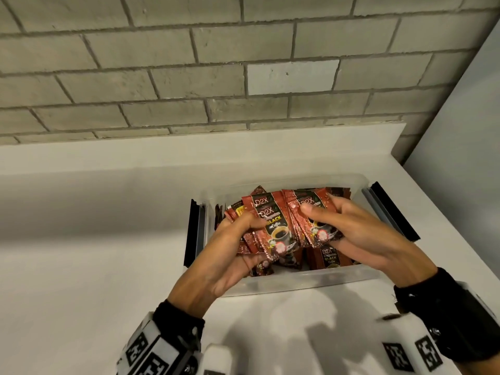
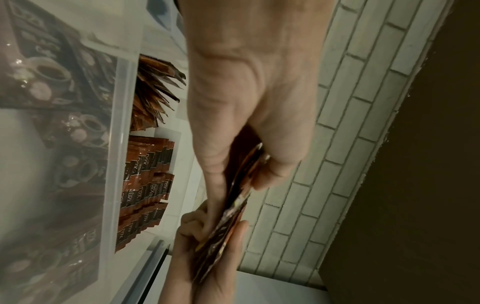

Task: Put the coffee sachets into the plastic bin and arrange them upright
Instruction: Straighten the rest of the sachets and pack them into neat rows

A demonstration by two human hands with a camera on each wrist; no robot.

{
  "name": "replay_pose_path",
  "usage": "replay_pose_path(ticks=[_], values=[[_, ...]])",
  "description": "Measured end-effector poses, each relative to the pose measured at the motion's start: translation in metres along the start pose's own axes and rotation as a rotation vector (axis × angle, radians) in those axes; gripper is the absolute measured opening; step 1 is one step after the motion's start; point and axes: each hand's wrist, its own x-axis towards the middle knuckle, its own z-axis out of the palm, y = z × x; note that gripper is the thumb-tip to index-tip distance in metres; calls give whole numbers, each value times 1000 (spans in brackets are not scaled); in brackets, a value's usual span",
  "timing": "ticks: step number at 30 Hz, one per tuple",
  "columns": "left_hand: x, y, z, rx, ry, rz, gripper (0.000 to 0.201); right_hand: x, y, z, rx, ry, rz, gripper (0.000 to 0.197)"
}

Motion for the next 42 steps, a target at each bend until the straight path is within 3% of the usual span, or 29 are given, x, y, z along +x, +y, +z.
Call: replay_pose_path(ticks=[6,10,16,21,23,30,35,37,39,42], values=[[4,-3,1,143,47,91,33,-1,5,0,-16,-18,40,62],[3,-3,1,83,63,64,20,-1,1,-8,-6,64,42,45],[0,1,-1,62,-22,48,26,0,-3,-17,74,121,60,57],[2,-1,0,111,-51,41,38,-1,-5,-10,135,90,63,30],[3,-2,-1,137,-37,53,44,-1,-4,-10,128,90,54,27],[6,-4,-5,5,45,2,19,1,1,-13,99,126,73,37],[6,-3,-10,83,32,16,28,-1,0,-10,107,126,47,42],[6,-1,-11,56,19,9,25,-3,1,-8,136,169,-67,34],[6,0,-12,7,3,-14,25,-11,1,-3,54,256,-308,26],[7,1,-14,-24,-36,-52,31,-22,8,7,-531,304,-862,23]])
